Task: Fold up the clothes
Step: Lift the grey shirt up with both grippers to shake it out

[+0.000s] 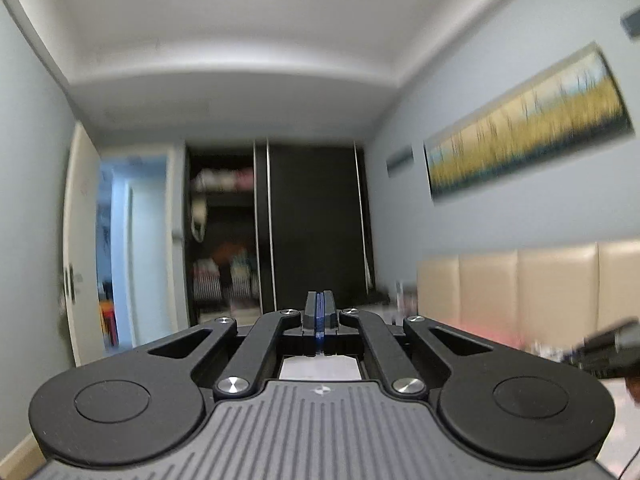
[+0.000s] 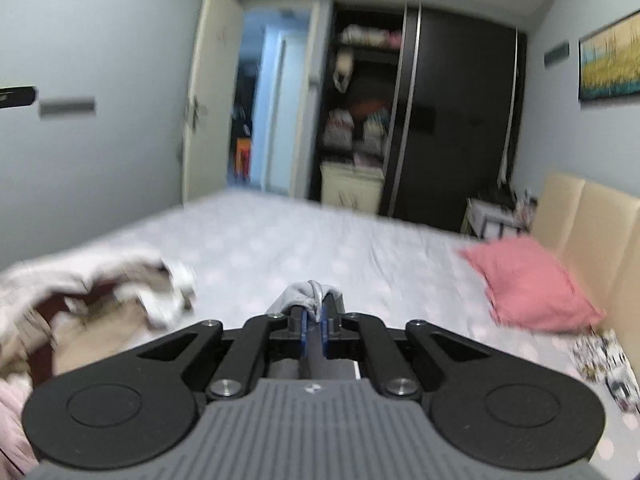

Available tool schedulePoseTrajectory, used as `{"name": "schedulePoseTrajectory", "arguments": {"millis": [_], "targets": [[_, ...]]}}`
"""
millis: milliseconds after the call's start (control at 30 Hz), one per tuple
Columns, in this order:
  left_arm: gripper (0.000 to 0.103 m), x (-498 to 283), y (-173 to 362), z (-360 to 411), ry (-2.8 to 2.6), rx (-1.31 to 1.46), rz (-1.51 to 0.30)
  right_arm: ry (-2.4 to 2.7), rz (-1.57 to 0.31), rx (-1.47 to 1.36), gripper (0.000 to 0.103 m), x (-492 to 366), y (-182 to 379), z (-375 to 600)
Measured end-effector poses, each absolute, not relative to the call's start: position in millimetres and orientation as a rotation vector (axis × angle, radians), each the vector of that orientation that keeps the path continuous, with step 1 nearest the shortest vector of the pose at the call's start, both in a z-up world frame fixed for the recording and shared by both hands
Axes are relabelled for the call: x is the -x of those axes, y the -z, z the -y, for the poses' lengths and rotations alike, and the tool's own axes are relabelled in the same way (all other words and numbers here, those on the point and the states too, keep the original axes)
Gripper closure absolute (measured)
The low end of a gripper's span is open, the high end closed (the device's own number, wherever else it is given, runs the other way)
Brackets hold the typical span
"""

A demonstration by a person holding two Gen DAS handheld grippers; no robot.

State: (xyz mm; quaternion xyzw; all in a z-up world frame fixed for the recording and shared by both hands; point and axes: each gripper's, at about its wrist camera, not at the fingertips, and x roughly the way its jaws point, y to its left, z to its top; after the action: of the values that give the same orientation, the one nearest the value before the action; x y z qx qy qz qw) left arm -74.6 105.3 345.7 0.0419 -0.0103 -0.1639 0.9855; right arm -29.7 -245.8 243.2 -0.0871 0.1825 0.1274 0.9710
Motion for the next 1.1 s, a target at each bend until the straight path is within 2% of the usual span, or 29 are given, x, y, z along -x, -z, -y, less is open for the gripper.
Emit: {"name": "schedulePoseTrajectory", "arguments": {"millis": [200,467,733,967,1100], "targets": [[0.103,31,-253,-84,0.407,-0.136,-0.284,-0.131,-0.432,0.116,0.095,-11,-183,279],[0.103,23,-120,-24,0.548,-0.259,-0.546,-0.064,-0.410,0.067,0.095,-26,-156,306],[0.103,51,-41,49,0.704,-0.331,-0.662,-0.075,-0.465,0.061,0.095,-53,-133,317],[0.103,64,1,123,0.766,-0.377,-0.701,-0.104,-0.479,0.043,0.094,-52,-131,328],[0.091,63,24,153,0.753,-0.444,-0.726,-0.115,-0.485,0.029,0.094,-51,-132,333]]}}
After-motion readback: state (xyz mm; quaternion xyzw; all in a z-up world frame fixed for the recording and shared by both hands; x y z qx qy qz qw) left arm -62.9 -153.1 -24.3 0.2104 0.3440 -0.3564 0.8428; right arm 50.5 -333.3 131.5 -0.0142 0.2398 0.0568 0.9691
